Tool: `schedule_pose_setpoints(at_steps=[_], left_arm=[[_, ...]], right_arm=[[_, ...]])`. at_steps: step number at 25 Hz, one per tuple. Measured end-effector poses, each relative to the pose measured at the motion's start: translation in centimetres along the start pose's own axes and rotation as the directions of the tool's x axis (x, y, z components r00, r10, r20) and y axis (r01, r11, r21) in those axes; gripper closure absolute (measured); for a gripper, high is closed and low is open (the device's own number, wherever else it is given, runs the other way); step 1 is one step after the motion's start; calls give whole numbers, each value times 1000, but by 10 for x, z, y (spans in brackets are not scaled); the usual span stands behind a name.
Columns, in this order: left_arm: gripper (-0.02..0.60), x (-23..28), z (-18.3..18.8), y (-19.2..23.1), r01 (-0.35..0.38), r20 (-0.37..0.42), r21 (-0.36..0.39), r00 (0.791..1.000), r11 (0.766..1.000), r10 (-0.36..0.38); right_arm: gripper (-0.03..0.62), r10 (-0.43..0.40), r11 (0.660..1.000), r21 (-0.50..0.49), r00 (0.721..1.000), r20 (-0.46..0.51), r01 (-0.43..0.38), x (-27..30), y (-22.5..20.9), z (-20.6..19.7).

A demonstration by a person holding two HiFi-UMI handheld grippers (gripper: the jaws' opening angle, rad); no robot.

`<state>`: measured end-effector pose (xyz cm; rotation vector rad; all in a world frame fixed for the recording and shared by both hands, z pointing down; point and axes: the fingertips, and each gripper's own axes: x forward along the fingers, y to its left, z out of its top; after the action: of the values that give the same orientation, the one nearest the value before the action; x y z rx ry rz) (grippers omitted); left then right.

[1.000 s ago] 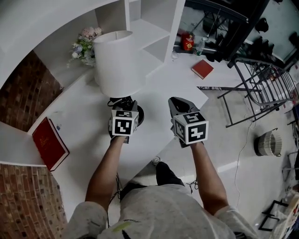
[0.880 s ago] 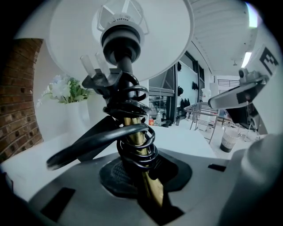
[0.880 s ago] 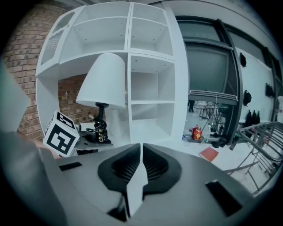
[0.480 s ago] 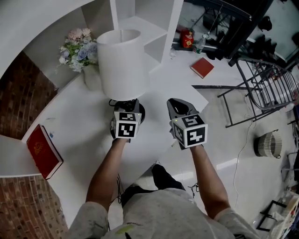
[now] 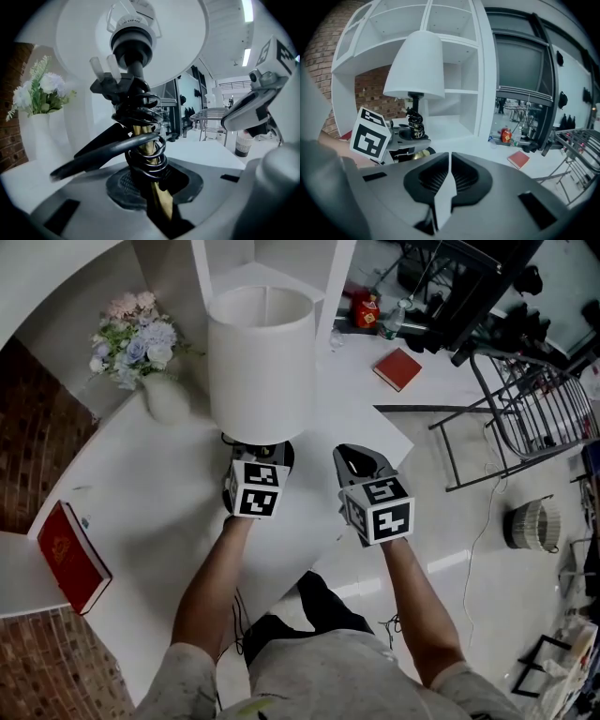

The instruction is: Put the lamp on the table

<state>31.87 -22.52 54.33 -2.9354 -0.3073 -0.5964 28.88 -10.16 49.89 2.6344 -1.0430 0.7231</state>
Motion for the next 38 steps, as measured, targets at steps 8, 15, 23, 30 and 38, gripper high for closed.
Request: schedule_pose_setpoints(at_steps=[8,15,23,30,38], left_arm=[[495,13,5,-8,-12,34,30,999,999,11],[497,17,1,-10,-25,55,24,998,999,24],[499,20,-1,-10,-21,79,5,997,1000,21],[499,20,-3,-10,-29,90,6,996,1000,28],[491,21,-3,-13,-13,96,16,995,1000,11]], right_arm=[[589,-3,1000,-25,1000,-21,3,4,-6,-14],[589,3,1000,-29,999,-47,-5,6,-2,-25],[589,0,1000,-23,998,-55,-1,9,2,-30],[589,0,999,-34,998,-60,-2,11,5,-31],[589,3,1000,-22,998,-56,-4,12,7,-32]])
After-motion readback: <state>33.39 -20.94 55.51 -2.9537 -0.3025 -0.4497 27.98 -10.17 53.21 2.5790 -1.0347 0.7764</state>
